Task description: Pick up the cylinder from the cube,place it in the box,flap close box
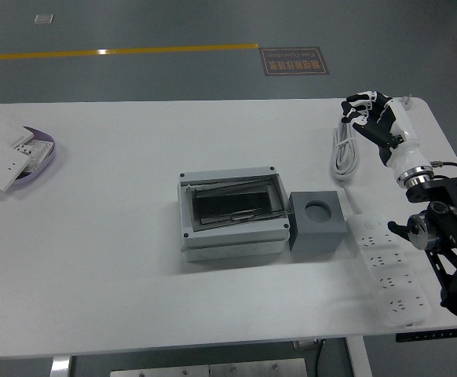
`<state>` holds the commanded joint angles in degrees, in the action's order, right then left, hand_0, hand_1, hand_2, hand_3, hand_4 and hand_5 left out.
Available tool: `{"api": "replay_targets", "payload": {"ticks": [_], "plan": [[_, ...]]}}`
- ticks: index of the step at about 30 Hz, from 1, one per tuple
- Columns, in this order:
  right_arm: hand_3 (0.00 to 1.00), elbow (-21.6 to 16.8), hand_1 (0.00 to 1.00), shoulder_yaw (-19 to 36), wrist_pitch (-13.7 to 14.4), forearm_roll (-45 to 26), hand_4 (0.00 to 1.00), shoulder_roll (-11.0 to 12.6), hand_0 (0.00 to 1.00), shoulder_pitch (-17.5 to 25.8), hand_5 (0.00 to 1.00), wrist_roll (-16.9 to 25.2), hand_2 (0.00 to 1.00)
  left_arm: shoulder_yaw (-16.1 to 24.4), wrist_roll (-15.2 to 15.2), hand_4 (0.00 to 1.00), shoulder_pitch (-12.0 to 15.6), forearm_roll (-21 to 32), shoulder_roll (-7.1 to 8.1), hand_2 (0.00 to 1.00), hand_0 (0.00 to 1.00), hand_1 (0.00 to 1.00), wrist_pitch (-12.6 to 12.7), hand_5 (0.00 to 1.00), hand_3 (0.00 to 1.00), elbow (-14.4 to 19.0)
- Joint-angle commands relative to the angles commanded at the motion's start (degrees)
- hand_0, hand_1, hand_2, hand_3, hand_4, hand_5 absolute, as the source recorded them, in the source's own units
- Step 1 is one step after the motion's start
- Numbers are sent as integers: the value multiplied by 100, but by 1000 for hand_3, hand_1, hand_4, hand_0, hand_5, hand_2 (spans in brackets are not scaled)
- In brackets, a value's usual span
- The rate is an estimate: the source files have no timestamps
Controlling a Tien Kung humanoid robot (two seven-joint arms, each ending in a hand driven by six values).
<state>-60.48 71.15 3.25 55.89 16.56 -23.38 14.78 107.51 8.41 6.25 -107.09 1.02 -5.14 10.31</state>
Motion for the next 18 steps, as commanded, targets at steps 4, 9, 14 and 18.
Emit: {"api": "replay_targets", "payload": {"ticks": [4,9,14,18], "plan": [[437,491,390,-171,-15,-145,678,71,499,-302,135,8,381,15,7,693,-4,-25,17,613,597,646,-3,119,667,0],[433,979,392,-408,-21,-277,663,90,498,-642,133,27,380,19,13,694,-13,-36,34,613,597,646,-7,119,667,0],[432,1248,396,-698,-25,-354,664,110,497,-935,123,27,377,4,12,693,-29,-27,47,613,597,646,-10,119,667,0],[435,1222,395,-907,-37,-362,669,127,500,-1067,114,18,377,29,18,693,-25,-52,50,612,595,646,-13,120,668,0]]}}
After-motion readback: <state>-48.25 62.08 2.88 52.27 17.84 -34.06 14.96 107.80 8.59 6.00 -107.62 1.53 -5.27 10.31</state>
